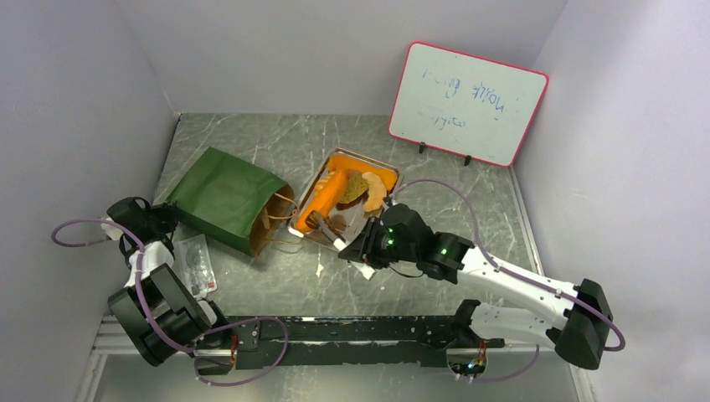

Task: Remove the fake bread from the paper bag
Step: Place the fake bread in the container.

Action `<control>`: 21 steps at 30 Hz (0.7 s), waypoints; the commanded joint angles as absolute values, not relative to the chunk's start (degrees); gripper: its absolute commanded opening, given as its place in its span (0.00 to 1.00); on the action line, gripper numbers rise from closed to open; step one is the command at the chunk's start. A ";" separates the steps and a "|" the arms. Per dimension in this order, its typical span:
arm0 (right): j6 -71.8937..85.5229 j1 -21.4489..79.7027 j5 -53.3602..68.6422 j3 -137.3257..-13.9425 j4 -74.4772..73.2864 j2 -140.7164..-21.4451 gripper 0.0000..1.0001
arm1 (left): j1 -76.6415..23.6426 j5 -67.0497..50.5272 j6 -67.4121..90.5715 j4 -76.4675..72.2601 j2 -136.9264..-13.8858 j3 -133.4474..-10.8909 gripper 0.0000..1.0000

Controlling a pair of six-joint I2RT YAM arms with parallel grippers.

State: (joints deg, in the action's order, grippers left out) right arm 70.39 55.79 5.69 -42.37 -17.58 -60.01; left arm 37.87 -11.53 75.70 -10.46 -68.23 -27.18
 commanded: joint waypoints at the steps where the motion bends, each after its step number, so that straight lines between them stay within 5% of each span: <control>1: 67.85 52.81 2.45 -42.78 -21.74 -57.59 0.00 | 38.60 -11.14 76.28 -11.69 -67.24 -26.72 0.07; 17: 61.51 43.63 7.81 -42.85 -27.29 -59.26 0.00 | 38.59 -11.34 76.14 -12.12 -67.93 -26.60 0.07; 21: 60.91 43.50 8.02 -43.56 -27.83 -60.28 0.15 | 38.65 -11.30 76.03 -12.04 -68.10 -26.79 0.07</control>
State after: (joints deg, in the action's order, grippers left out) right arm 62.33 44.03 7.22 -42.37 -28.51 -59.59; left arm 37.93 -11.53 75.72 -10.50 -68.25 -27.14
